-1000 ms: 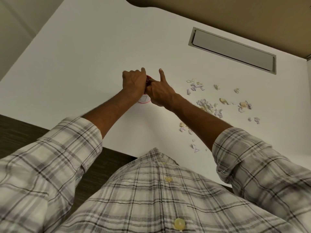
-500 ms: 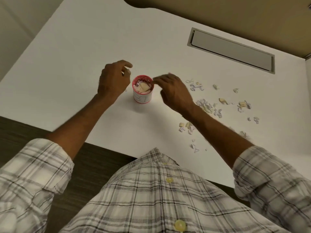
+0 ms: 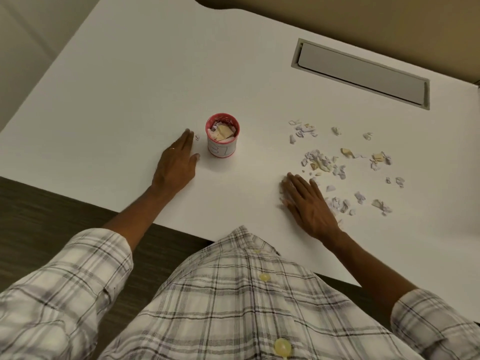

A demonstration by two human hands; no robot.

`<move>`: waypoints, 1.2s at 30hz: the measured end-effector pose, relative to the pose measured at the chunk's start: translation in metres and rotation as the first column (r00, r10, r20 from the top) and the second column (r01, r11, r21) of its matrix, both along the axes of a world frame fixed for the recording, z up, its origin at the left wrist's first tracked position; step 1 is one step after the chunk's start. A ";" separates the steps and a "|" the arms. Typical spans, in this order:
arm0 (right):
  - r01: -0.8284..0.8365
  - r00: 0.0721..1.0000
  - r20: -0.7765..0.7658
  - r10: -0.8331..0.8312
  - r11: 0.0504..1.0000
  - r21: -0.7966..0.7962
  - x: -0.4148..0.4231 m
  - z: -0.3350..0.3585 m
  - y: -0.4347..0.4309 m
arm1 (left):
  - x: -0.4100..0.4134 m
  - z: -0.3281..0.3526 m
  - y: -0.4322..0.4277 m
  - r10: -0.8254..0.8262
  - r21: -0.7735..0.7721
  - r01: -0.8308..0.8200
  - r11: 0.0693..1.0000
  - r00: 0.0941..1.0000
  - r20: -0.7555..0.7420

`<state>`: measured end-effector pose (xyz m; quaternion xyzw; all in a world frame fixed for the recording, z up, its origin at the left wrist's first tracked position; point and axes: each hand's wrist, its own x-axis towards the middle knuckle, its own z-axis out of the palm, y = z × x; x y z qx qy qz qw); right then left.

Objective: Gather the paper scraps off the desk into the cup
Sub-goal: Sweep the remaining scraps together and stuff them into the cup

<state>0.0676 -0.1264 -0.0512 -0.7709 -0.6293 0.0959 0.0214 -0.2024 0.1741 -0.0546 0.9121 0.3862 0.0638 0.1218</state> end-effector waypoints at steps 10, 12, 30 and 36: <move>0.037 0.998 0.058 -0.035 0.999 -0.025 0.007 -0.014 -0.036 | -0.001 -0.013 -0.011 -0.115 -0.021 0.113 0.993 0.990 -0.076; 0.207 0.976 0.062 -0.209 0.978 0.029 0.025 -0.011 -0.047 | -0.016 -0.013 -0.039 -0.110 -0.041 0.107 0.993 0.992 -0.068; 0.249 0.961 -0.153 -0.232 0.963 0.103 0.075 -0.013 0.008 | 0.107 -0.004 -0.176 -0.493 -0.142 0.481 0.865 0.868 -0.061; 0.308 0.951 -0.085 -0.296 0.913 0.269 0.102 0.000 -0.082 | 0.162 -0.006 -0.183 -0.450 -0.199 0.441 0.875 0.893 0.000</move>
